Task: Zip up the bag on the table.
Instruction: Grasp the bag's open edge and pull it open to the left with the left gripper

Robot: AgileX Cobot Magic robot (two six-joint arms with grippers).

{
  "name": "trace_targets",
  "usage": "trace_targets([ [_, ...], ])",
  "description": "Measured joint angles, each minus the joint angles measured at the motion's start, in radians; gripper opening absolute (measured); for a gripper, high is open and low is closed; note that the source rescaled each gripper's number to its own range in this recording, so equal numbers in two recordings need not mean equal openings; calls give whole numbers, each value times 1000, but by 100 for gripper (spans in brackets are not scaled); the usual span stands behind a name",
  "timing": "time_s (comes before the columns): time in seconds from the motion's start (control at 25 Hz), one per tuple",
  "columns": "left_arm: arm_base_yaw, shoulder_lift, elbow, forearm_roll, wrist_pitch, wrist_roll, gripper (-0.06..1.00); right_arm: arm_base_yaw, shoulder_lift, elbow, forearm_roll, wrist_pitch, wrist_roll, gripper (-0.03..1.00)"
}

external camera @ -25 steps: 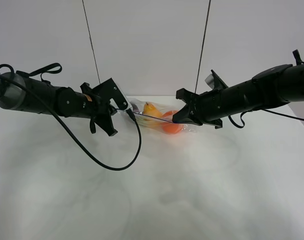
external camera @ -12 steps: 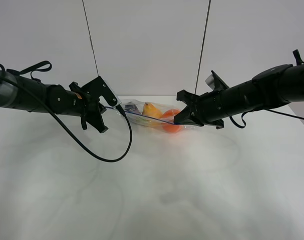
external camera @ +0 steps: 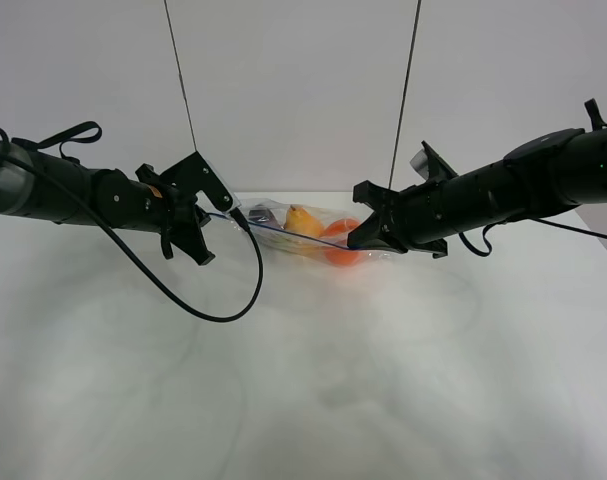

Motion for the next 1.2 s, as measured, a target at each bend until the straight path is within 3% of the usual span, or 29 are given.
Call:
trace_targets([
  [0.2, 3, 0, 0, 0, -1, -16, 10, 0, 0, 0, -12, -1, 0, 0],
  [0.4, 17, 0, 0, -4, -6, -43, 46, -3, -1, 1, -52, -7, 0, 0],
  [0.52, 21, 0, 0, -4, -9, -45, 60, -3, -1, 1, -71, -11, 0, 0],
  [0.84, 21, 0, 0, -56, -11, -49, 65, -3, -1, 1, -73, -17, 0, 0],
  [1.2, 21, 0, 0, -251, -11, -49, 66, -3, -1, 1, -74, -18, 0, 0],
])
